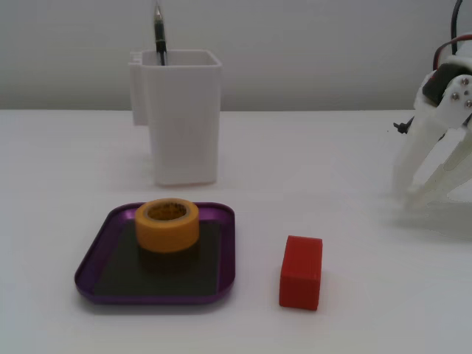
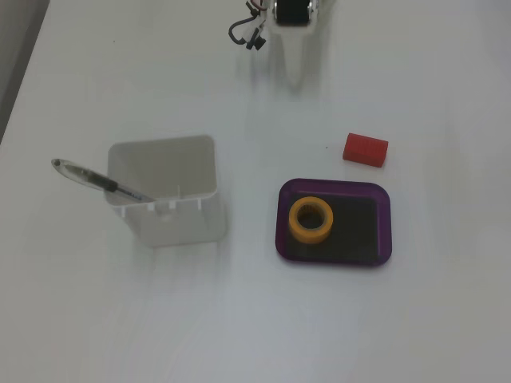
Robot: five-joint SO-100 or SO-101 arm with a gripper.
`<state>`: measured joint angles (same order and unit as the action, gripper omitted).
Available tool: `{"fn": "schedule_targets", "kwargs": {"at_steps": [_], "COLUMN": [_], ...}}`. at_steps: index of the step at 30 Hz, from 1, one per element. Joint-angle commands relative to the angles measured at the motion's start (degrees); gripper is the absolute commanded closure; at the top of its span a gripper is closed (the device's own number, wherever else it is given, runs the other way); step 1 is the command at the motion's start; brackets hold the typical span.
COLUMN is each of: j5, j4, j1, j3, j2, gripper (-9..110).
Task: Grab up the yellow tape and put it in the box.
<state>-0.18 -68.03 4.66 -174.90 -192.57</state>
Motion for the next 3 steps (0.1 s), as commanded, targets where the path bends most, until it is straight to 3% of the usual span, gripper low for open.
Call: {"fn": "schedule_targets", "kwargs": {"at_steps": [1,3], "j5": [-0.09,-0.09], "j4": [0.79,0.79], "j1": [0.09,0.09], "j3": [0.00,0.00], "j2": [-3.52,-3.52], "gripper": [102,102]}}
